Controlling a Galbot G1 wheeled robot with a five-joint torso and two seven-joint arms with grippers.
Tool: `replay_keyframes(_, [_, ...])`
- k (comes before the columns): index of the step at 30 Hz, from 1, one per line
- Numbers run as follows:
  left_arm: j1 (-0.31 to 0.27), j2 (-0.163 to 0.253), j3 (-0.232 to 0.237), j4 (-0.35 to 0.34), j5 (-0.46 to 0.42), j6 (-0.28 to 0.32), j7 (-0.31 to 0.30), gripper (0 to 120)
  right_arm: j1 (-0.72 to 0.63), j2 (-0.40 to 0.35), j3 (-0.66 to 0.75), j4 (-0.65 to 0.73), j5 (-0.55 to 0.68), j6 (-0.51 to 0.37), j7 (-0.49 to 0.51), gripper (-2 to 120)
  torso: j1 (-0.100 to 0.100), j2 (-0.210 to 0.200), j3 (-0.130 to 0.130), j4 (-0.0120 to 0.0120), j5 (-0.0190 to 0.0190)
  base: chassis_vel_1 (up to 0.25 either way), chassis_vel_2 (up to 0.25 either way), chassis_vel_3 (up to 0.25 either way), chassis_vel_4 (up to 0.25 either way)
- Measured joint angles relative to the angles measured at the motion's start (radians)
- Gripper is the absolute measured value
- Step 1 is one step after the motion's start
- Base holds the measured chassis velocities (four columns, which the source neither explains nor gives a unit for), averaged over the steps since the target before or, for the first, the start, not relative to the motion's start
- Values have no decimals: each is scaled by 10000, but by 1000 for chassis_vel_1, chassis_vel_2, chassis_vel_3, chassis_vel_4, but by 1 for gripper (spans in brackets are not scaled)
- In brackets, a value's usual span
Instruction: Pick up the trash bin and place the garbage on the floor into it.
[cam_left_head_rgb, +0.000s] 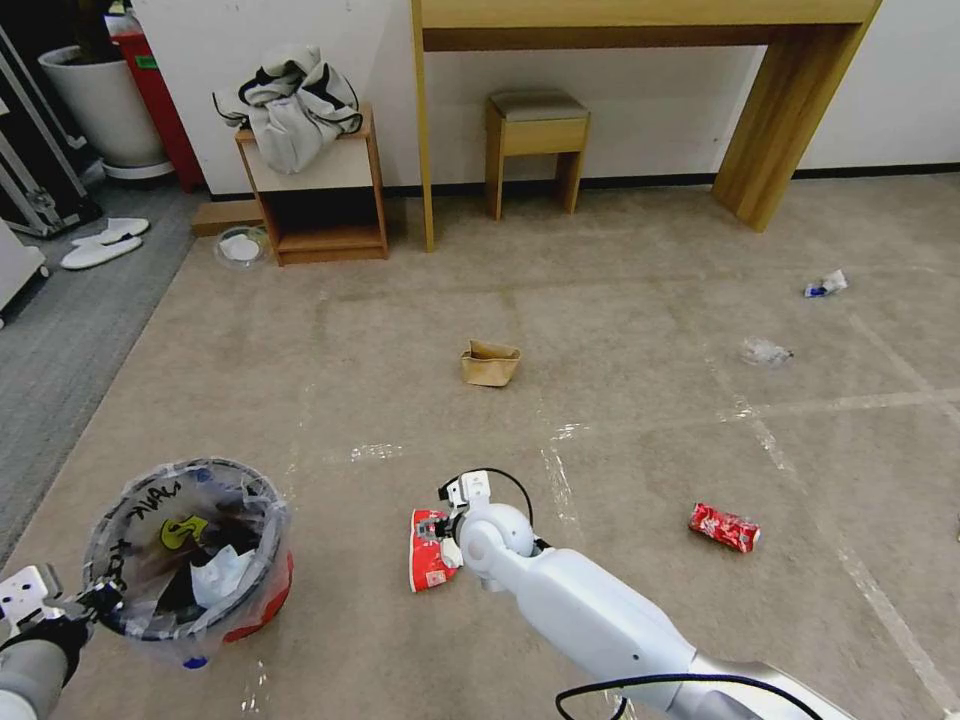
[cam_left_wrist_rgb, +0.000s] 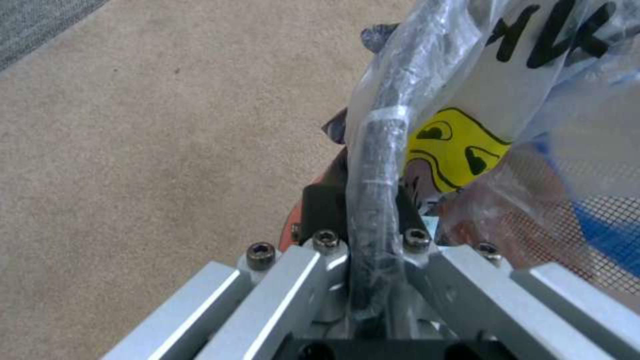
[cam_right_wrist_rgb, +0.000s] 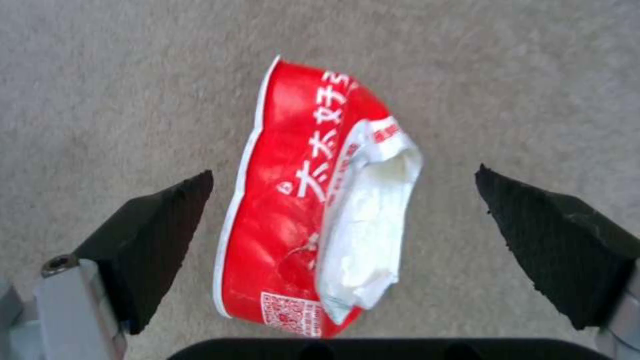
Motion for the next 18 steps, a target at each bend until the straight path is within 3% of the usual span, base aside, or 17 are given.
replay_keyframes(18, [-6, 13, 7, 77, -7, -40, 5, 0, 84, 704, -242, -1367, -497, 268, -457, 99, 0, 0, 0, 0, -1, 0, 0, 0, 0])
